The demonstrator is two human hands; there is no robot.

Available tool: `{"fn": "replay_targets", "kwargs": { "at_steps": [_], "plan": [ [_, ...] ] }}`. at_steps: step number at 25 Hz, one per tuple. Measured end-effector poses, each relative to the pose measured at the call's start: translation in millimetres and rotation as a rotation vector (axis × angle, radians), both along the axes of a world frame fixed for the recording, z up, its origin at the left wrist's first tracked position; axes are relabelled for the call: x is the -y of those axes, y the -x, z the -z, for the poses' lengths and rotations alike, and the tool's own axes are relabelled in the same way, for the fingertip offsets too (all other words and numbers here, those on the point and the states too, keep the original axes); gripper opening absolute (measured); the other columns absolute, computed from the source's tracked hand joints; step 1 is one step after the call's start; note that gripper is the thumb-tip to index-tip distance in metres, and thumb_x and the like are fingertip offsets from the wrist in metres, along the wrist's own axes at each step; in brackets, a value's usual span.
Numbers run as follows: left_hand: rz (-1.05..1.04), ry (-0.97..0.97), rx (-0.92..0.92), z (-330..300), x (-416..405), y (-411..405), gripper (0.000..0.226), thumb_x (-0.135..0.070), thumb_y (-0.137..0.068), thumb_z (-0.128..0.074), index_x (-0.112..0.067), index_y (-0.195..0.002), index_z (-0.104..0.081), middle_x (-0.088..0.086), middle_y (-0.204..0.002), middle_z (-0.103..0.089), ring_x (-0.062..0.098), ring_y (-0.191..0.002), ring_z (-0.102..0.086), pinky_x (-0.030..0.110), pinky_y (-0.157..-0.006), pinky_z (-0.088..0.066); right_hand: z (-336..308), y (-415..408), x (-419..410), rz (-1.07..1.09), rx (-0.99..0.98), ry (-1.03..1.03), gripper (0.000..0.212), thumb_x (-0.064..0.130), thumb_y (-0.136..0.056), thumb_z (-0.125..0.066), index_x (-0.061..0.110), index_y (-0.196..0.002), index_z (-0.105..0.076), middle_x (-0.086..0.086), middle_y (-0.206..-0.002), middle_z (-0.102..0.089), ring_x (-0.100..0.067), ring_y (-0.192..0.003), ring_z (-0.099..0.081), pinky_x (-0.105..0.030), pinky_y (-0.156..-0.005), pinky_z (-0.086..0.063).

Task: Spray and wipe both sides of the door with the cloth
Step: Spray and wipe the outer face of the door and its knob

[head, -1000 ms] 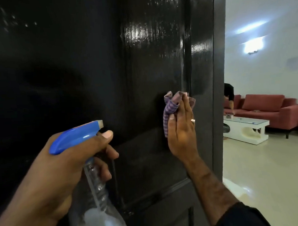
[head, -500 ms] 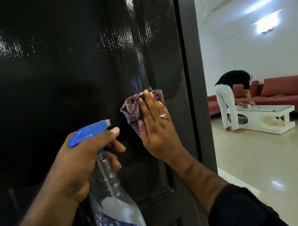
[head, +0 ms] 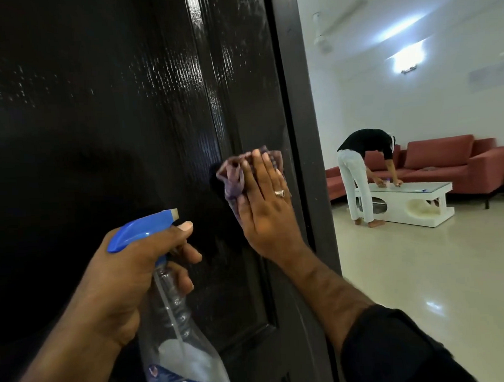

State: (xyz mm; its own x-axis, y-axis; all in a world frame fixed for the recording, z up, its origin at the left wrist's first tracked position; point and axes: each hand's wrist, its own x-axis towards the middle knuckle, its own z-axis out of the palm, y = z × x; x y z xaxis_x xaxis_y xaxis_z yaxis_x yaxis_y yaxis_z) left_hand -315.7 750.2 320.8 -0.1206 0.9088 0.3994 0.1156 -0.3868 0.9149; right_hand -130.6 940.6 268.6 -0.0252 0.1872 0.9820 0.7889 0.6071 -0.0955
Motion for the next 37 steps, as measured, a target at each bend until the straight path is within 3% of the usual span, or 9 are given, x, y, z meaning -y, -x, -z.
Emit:
{"fn": "replay_targets", "kwargs": {
  "at_steps": [3,9,12,16,21,24,28,32,37],
  "plan": [
    [0.03,-0.021,-0.013,-0.7,-5.7,-5.7,0.038,-0.032,-0.073,-0.078,0.002,-0.088,-0.071,0.022,-0.082,-0.075,0.027,-0.048,-0.061,0.041,-0.062,-0.055,19.8,-42.7,-8.1,-0.019,0.014,-0.005,0.064,0.026,-0.113,-0.041,0.005,-0.17,-0.02,-0.012,-0.18,-0.01,-0.025,-0.168,-0.006,-0.058,-0.132,-0.02],
    [0.08,-0.051,-0.036,-6.8,-13.6,-18.7,0.036,-0.031,-0.076,-0.077,0.0,-0.094,-0.072,0.024,-0.084,-0.075,0.028,-0.05,-0.062,0.039,-0.059,-0.056,-100.1,-32.1,-22.7,-0.013,-0.196,-0.021,0.068,0.042,-0.113,-0.029,0.007,-0.17,-0.022,-0.016,-0.178,-0.016,-0.028,-0.167,-0.006,-0.049,-0.136,-0.01],
    [0.095,-0.062,-0.027,-8.5,-16.0,-12.2,0.036,-0.035,-0.073,-0.082,-0.001,-0.078,-0.071,0.023,-0.082,-0.075,0.03,-0.05,-0.062,0.045,-0.064,-0.056,-63.1,-27.0,-16.2,-0.049,-0.173,0.019,0.068,0.042,-0.113,-0.03,0.011,-0.172,-0.015,-0.01,-0.18,-0.009,-0.02,-0.167,0.002,-0.053,-0.135,-0.012],
    [0.118,-0.071,-0.014,-6.3,-18.6,-13.0,0.039,-0.032,-0.076,-0.081,0.005,-0.083,-0.071,0.027,-0.084,-0.074,0.033,-0.051,-0.06,0.04,-0.058,-0.054,20.9,-23.2,-3.5,-0.036,-0.08,0.037,0.07,0.048,-0.114,-0.025,0.01,-0.172,-0.013,-0.007,-0.181,-0.006,-0.022,-0.168,-0.002,-0.059,-0.133,-0.019],
    [0.131,-0.088,-0.046,-6.6,-23.0,-14.4,0.033,-0.031,-0.08,-0.076,-0.001,-0.095,-0.073,0.024,-0.084,-0.075,0.031,-0.053,-0.063,0.038,-0.055,-0.057,-124.2,-36.6,-21.1,0.013,-0.11,-0.002,0.073,0.049,-0.109,-0.027,0.012,-0.171,-0.017,-0.013,-0.179,-0.012,-0.029,-0.167,-0.007,-0.059,-0.133,-0.017],
    [0.121,-0.079,-0.072,0.4,-28.4,-7.9,0.029,-0.031,-0.084,-0.076,-0.002,-0.083,-0.073,0.02,-0.083,-0.076,0.032,-0.056,-0.065,0.04,-0.058,-0.058,-188.3,-39.6,-30.4,-0.001,-0.179,0.018,0.079,0.056,-0.105,-0.02,0.015,-0.172,-0.018,-0.011,-0.179,-0.013,-0.028,-0.166,-0.008,-0.06,-0.131,-0.022],
    [0.11,-0.075,-0.065,14.6,-36.9,-5.8,0.027,-0.029,-0.086,-0.076,-0.003,-0.093,-0.074,0.021,-0.083,-0.075,0.034,-0.054,-0.064,0.038,-0.057,-0.059,-88.1,-23.6,-22.4,-0.024,-0.179,-0.053,0.069,0.043,-0.111,-0.031,0.009,-0.17,-0.022,-0.012,-0.179,-0.016,-0.013,-0.164,0.003,-0.051,-0.135,-0.013],
    [0.125,-0.046,-0.05,28.5,-43.9,-17.4,0.022,-0.028,-0.087,-0.078,-0.007,-0.087,-0.075,0.024,-0.084,-0.074,0.036,-0.054,-0.062,0.041,-0.06,-0.057,32.4,-27.7,-7.6,-0.045,-0.011,-0.012,0.067,0.032,-0.11,-0.042,0.008,-0.17,-0.022,-0.012,-0.18,-0.013,-0.025,-0.167,-0.008,-0.058,-0.132,-0.019],
    [0.133,-0.056,-0.075,25.8,-40.5,-21.9,0.024,-0.03,-0.087,-0.077,-0.008,-0.076,-0.075,0.021,-0.083,-0.075,0.036,-0.056,-0.064,0.041,-0.064,-0.057,-73.6,-37.5,-21.4,0.017,-0.036,-0.067,0.067,0.038,-0.111,-0.036,0.007,-0.169,-0.024,-0.017,-0.178,-0.018,-0.03,-0.166,-0.013,-0.051,-0.135,-0.014]
  ]
}}
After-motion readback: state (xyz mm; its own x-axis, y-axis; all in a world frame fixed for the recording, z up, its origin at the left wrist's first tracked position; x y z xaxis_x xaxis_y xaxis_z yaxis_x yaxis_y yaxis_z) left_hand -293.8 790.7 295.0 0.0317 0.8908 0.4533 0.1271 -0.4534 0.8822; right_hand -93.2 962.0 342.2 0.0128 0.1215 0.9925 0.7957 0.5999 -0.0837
